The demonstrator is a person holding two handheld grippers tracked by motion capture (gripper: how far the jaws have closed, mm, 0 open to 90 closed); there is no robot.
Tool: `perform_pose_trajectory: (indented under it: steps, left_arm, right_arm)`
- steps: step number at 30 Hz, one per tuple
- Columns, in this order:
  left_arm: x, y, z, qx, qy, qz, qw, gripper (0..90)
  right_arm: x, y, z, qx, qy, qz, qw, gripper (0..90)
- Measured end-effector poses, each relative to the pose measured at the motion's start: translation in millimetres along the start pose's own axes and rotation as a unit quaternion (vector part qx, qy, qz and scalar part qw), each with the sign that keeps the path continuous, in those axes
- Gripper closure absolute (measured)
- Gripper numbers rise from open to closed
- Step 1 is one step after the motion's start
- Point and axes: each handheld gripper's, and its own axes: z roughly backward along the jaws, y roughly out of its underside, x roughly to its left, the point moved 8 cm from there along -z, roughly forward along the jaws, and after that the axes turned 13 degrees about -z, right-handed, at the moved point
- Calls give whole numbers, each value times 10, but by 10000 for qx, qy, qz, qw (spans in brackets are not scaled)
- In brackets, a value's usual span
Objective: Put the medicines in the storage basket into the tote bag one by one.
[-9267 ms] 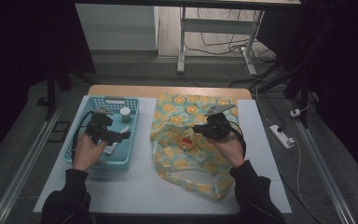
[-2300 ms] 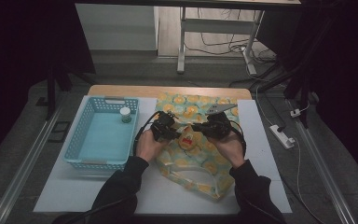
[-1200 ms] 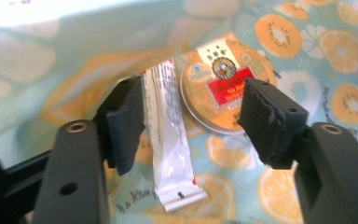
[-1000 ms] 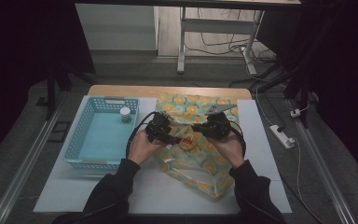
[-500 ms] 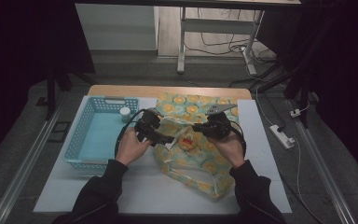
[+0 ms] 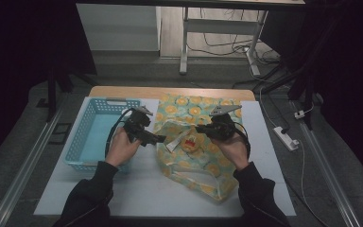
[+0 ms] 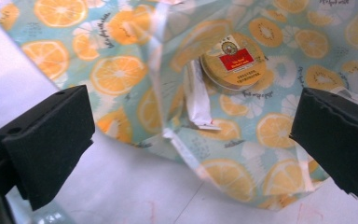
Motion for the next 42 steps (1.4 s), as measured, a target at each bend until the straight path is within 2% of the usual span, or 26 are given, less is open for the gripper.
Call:
perform_pose_trajectory:
  steps: [15, 18, 21, 26, 28, 31, 39, 42]
  left_arm:
    - [301, 241, 263, -122, -182, 242, 9995, 0]
    - [405, 309, 319, -22, -388, 263, 9989, 0]
    - [513, 363, 390, -57, -572, 346, 9977, 0]
    - [751, 452, 485, 82, -1021, 337, 9942, 0]
    - [853, 471, 500, 98, -1102, 425, 9930, 0]
    - [989, 490, 481, 227, -1118, 629, 9915, 0]
    - [1278, 526, 335, 360, -1265, 798, 9881, 0]
    - [1358, 557, 264, 448, -1254, 907, 9869, 0]
  right_arm:
    - [17, -26, 31, -58, -17, 15, 10000, 896]
    - [13, -25, 36, -59, -12, 12, 10000, 895]
    - [15, -25, 35, -58, -14, 13, 10000, 896]
    - [4, -17, 27, -40, -16, -5, 10000, 896]
    - [1, -16, 25, -44, -13, -16, 10000, 895]
    - [2, -19, 29, -47, -20, -8, 10000, 895]
    - [-18, -26, 44, -75, -21, -30, 10000, 896]
    - [-19, -27, 46, -77, -23, -31, 10000, 895]
